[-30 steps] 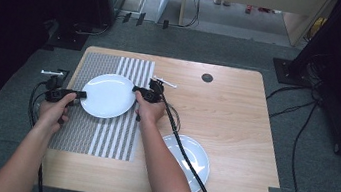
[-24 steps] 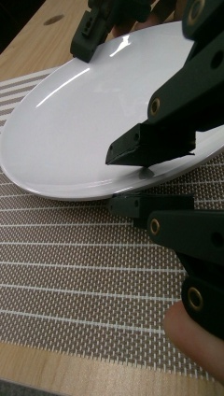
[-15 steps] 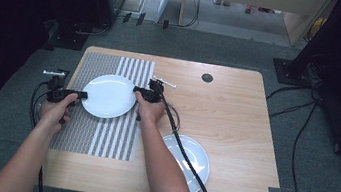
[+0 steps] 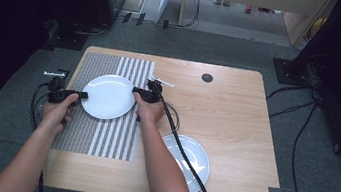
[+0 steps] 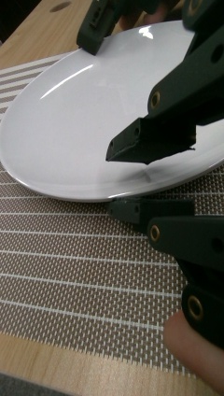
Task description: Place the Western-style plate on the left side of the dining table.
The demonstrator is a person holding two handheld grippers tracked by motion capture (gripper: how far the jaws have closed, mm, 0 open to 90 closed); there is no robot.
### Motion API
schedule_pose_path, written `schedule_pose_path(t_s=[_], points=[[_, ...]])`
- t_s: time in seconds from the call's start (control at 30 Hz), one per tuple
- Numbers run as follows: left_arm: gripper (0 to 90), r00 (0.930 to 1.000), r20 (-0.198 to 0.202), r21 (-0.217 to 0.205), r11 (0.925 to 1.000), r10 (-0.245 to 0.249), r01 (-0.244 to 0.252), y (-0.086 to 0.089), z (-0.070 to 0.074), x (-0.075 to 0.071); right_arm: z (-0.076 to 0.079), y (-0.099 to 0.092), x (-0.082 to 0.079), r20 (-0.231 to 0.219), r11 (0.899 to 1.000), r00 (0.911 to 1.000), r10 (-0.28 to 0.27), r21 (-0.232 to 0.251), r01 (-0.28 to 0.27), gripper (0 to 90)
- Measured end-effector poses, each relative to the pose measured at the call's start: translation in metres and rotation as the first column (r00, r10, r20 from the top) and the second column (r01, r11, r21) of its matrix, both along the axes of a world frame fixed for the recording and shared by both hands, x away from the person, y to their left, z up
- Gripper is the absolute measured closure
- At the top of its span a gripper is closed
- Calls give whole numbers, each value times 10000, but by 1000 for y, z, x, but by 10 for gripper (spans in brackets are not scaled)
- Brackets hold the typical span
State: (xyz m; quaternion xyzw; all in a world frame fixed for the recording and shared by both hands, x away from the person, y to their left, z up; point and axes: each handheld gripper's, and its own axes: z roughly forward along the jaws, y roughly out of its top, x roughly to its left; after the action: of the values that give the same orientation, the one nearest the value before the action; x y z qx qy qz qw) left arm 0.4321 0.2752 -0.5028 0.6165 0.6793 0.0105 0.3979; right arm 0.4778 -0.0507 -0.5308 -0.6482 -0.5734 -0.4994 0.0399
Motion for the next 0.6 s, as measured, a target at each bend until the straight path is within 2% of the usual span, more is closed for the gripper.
schedule_pose_path(t_s=[0.1, 0.2, 0.27, 0.33, 0.43, 0.5, 0.6], points=[[667, 9999, 107, 276, 9996, -51, 48, -3, 1, -1, 0, 0, 0, 101, 9999, 9999, 69, -80, -68, 851], [622, 9994, 320, 901, 9959, -103, 74, -9, 4, -1, 0, 1, -1, 262, 9995, 9996, 125, -296, -118, 842], [575, 9984, 555, 1391, 9903, -130, 51, -14, 8, -2, 0, 3, -2, 362, 9989, 9993, 125, -445, -109, 839], [544, 9956, 909, 1878, 9822, -206, 31, -18, 12, -4, 0, 3, -2, 411, 9987, 9990, 147, -493, -126, 837], [498, 9902, 1373, 2704, 9627, -269, -113, -23, 18, -6, 0, 3, -2, 443, 9983, 9988, 218, -549, -193, 829], [473, 9883, 1504, 2858, 9581, -271, -173, -24, 21, -8, 1, 3, -3, 526, 9973, 9983, 262, -693, -225, 806], [455, 9860, 1639, 2859, 9581, -306, -178, -22, 23, -10, 2, 3, -3, 809, 9958, 9964, 262, -895, -189, 715]])
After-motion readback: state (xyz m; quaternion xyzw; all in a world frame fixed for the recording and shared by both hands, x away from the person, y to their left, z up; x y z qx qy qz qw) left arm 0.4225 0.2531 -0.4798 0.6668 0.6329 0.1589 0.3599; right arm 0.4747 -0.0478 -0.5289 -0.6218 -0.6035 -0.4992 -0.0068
